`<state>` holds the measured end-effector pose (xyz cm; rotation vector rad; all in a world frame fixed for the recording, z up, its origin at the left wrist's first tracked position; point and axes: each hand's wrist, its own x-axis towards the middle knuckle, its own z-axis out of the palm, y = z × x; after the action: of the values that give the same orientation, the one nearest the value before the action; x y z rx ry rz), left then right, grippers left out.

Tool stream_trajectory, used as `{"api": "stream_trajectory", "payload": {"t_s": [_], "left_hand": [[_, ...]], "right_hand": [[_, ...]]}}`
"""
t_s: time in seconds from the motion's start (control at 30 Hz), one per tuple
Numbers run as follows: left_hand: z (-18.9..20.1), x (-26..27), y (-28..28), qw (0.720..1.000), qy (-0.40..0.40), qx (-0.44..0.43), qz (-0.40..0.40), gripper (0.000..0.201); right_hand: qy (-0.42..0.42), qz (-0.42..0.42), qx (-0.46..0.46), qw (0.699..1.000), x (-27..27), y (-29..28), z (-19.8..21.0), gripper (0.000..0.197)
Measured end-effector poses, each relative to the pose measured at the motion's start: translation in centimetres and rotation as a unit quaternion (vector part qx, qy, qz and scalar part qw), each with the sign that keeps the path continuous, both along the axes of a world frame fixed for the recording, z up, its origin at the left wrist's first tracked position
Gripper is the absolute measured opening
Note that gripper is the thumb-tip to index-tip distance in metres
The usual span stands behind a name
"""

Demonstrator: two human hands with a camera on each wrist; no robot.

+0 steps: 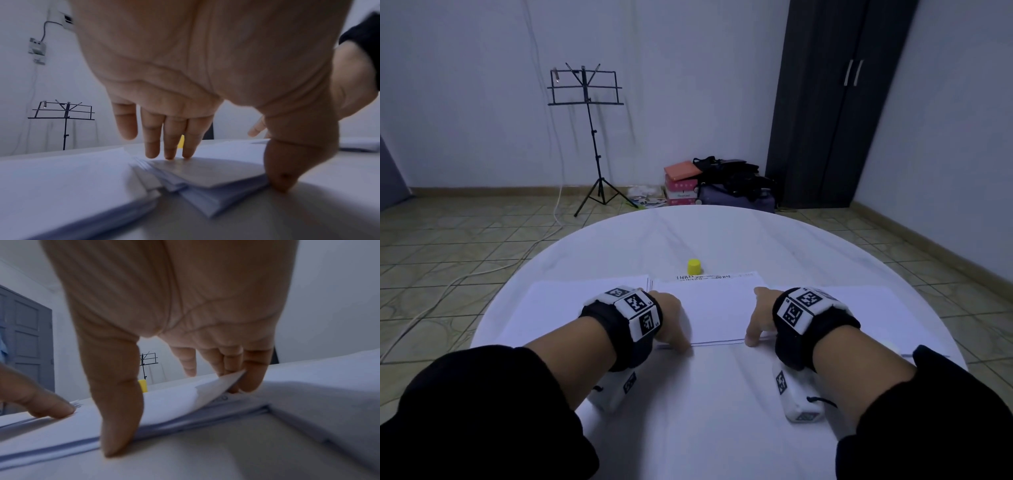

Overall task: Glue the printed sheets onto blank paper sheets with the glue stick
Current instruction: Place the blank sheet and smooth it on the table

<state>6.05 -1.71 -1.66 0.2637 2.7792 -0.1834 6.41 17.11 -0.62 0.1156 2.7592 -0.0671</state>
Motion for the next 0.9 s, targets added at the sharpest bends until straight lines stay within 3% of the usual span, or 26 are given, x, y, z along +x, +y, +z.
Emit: {"api": "stream_trajectory", "payload": {"t_s": [0.07,0.13,0.27,0.4,0.53,0.6,0.77,0.9], "left_hand": [[0.0,0.0,0.1,1.000,0.005,-0.009,0.005,0.064],[0.0,0.0,0.2,1.000,0.010,-0.018,0.005,0.064],[-0.1,0.8,0.5,0.998,0.047,-0.032,-0.004,0.060],[-0.1,2.2,1.2,0.998,0.057,-0.032,-0.020,0.073],[0.2,4.4,2.9,0.998,0.047,-0.005,-0.045,0.055],[0.1,5.6,4.0,0.998,0.040,0.005,-0.058,0.049],[0.2,8.0,7.6,0.994,0.040,0.008,-0.106,0.052],[0.2,9.1,10.5,0.990,0.031,0.006,-0.138,0.050]], "right_hand": [[0.002,0.022,0.008,1.000,0.1,0.1,0.0,0.054],[0.001,0.027,0.001,1.000,0.5,0.1,0.2,0.017],[0.021,0.008,0.003,1.000,1.3,-0.7,0.2,0.029],[0.039,-0.008,-0.019,0.999,2.8,-1.8,0.3,0.048],[0.001,0.009,-0.055,0.998,5.2,-2.3,0.1,0.032],[-0.009,0.016,-0.055,0.998,6.4,-1.9,-0.1,0.035],[-0.017,0.031,-0.023,0.999,8.4,0.5,-1.8,0.025],[-0.036,0.052,-0.016,0.998,12.2,2.1,-0.1,0.016]]}}
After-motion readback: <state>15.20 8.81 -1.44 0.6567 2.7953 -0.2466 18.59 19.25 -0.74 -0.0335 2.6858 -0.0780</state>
